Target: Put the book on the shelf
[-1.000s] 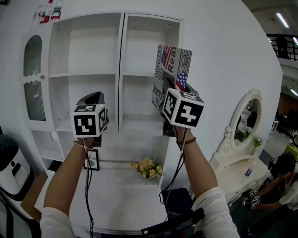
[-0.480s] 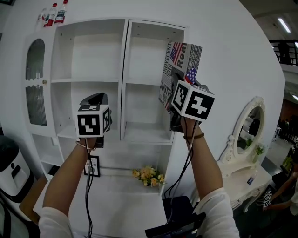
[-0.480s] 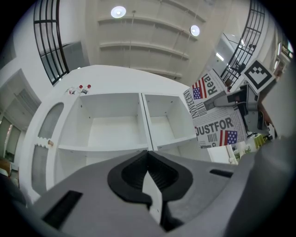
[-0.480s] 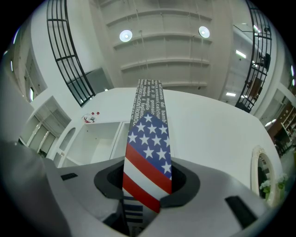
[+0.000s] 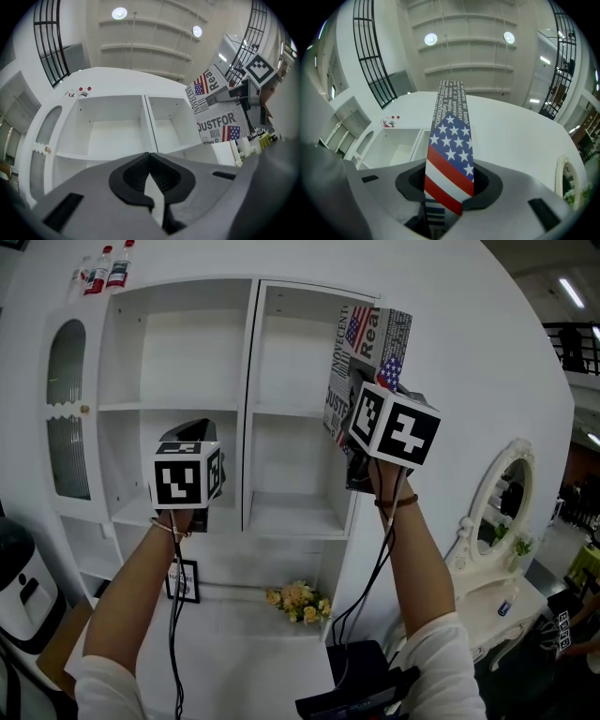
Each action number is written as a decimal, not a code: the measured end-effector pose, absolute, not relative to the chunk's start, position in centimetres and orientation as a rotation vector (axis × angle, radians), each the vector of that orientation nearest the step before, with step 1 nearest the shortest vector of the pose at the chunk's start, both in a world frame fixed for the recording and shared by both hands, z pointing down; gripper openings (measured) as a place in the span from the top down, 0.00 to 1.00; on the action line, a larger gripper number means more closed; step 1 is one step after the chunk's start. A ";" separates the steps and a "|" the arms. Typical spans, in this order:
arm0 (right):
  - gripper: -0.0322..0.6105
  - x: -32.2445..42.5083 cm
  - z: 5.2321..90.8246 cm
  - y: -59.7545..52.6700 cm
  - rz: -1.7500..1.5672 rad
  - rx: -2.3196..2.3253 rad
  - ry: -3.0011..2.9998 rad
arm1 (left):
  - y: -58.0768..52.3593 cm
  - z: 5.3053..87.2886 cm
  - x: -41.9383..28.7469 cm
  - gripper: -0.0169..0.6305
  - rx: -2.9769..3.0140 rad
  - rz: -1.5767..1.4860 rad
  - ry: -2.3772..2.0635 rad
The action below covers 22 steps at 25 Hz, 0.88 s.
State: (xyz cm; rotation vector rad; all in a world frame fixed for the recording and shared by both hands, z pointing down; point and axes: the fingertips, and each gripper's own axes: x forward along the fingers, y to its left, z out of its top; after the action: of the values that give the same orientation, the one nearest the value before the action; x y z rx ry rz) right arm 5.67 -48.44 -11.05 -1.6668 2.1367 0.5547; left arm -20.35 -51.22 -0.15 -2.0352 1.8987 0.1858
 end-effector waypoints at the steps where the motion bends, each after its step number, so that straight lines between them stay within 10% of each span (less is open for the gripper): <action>1: 0.68 5.7 -11.3 -48.6 0.556 -1.667 2.135 | -51.4 -0.3 -20.5 0.96 -2.035 0.186 1.901; 22: 0.68 5.7 -15.1 -53.8 0.580 -1.680 2.081 | -55.2 -2.3 -20.6 0.96 -2.007 0.190 1.886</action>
State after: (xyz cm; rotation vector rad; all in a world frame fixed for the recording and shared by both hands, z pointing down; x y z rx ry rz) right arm 5.70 -53.81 -15.09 -1.6803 2.0807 0.5800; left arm -20.55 -55.19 -2.27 -2.0069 1.8861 0.1897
